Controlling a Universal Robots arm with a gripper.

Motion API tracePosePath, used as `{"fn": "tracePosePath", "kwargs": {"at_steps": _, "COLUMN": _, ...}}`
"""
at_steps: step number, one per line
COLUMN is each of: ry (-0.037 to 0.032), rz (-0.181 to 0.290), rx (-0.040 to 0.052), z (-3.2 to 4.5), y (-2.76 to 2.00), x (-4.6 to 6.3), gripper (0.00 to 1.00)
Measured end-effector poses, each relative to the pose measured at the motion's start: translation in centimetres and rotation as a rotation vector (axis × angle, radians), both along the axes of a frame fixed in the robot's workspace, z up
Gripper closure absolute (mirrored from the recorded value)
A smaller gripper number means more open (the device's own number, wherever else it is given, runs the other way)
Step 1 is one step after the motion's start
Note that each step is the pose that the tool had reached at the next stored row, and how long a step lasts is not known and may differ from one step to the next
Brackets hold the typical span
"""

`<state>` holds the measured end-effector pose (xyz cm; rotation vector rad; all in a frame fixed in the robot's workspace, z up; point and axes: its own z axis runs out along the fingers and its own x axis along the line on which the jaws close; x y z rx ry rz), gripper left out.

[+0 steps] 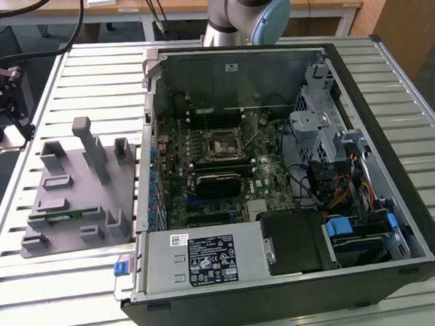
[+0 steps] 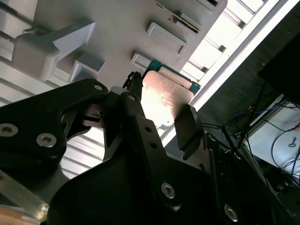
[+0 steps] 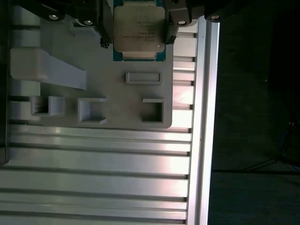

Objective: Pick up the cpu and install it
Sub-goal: 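Pick up the cpu and move it towards the insertion slot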

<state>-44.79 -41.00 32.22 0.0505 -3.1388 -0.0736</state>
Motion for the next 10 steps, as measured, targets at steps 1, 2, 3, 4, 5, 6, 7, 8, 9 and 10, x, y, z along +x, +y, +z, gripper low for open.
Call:
{"fn": "tracePosePath", "kwargs": {"at_steps": 1, "ry": 0.0, "rz": 0.0, "rx": 0.0, "z": 0.09, "y": 0.0, "x": 0.0, "gripper": 0.47}}
{"fn": "tracePosePath", "kwargs": {"at_steps": 2, "ry": 0.0, "rz": 0.0, "rx": 0.0, "z": 0.18, "y": 0.01, "x": 0.0, "gripper": 0.47}}
{"fn": "tracePosePath", "kwargs": {"at_steps": 3, "ry": -0.0001, "rz": 0.0, "rx": 0.0001, "z": 0.24, "y": 0.01, "x": 0.02, "gripper": 0.47}}
{"fn": "tracePosePath", "kwargs": {"at_steps": 4, "ry": -0.0001, "rz": 0.0, "rx": 0.0001, "z": 0.28, "y": 0.03, "x": 0.04, "gripper": 0.47}}
{"fn": "tracePosePath", "kwargs": {"at_steps": 5, "ry": -0.0001, "rz": 0.0, "rx": 0.0, "z": 0.31, "y": 0.05, "x": 0.05, "gripper": 0.47}}
{"fn": "tracePosePath", "kwargs": {"at_steps": 6, "ry": -0.0002, "rz": 0.0, "rx": 0.0001, "z": 0.32, "y": 0.06, "x": 0.05, "gripper": 0.47}}
{"fn": "tracePosePath", "kwargs": {"at_steps": 7, "ry": 0.0, "rz": 0.0, "rx": 0.0002, "z": 0.36, "y": 0.06, "x": 0.07, "gripper": 0.47}}
{"fn": "tracePosePath", "kwargs": {"at_steps": 8, "ry": 0.0, "rz": 0.0, "rx": 0.0003, "z": 0.41, "y": 0.06, "x": 0.07, "gripper": 0.47}}
{"fn": "tracePosePath", "kwargs": {"at_steps": 9, "ry": 0.0, "rz": 0.0, "rx": 0.0003, "z": 0.45, "y": 0.07, "x": 0.07, "gripper": 0.47}}
{"fn": "tracePosePath", "kwargs": {"at_steps": 10, "ry": 0.0001, "rz": 0.0, "rx": 0.0003, "z": 0.5, "y": 0.07, "x": 0.08, "gripper": 0.47}}
